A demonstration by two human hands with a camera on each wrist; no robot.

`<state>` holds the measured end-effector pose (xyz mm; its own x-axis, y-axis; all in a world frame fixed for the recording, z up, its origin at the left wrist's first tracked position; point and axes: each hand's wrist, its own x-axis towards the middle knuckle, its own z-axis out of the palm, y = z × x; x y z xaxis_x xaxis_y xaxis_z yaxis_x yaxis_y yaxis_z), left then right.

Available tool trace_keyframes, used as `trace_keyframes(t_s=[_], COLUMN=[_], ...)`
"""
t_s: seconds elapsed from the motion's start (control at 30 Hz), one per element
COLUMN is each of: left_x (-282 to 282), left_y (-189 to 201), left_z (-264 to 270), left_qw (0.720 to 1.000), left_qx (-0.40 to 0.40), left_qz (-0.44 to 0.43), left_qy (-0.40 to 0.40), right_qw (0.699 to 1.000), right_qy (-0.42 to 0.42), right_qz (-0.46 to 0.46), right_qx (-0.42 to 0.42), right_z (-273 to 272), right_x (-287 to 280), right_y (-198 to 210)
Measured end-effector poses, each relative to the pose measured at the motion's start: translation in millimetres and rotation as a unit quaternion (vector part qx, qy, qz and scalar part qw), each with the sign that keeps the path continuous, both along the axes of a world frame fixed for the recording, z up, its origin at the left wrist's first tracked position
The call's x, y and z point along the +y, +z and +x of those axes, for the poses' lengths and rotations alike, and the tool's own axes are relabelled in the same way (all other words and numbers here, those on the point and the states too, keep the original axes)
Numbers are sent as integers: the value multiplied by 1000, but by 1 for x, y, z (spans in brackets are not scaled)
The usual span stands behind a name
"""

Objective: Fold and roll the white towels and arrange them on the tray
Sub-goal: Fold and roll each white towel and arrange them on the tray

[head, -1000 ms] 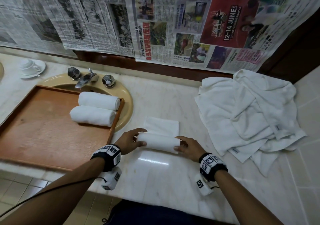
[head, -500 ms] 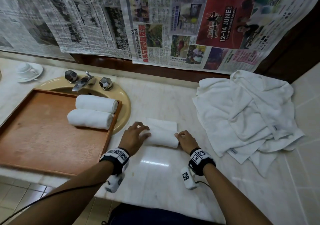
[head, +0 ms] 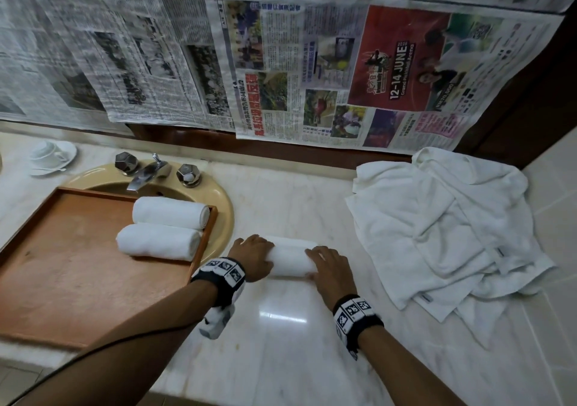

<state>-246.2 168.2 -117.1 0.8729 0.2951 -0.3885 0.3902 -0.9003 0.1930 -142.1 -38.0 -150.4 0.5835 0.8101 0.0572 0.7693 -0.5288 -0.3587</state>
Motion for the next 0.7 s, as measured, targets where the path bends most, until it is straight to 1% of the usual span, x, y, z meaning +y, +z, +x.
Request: trace_keyframes(t_s=[0.07,0.13,0.2,0.27,0.4,0.57,0.7], left_x=[5,6,3,0,0,0,-2], left_y=[10,13,11,5,1,1,2], left_z=[18,32,42,49,61,68,69], left_qw=[998,990,985,987,992,989,989], left_qx=[43,63,78,95,106,120,129], left_qz=[-55,-126,-150,-129,-63,-78,-67], left_qy=[9,33,39,24,-27,-25,-35], right_qw=[1000,998,997,995,994,993,993], right_qy=[-8,-12,-11,-18,-28,-32,-37], right_qz=[-3,-35,-57,-67,-63,-47,-25], right_qx=[24,46,58,73,90,107,110], right_z=[9,15,18,19,21,22,20], right_x=[5,10,12,12,11,8,6], right_y=[3,6,8,9,9,8,5])
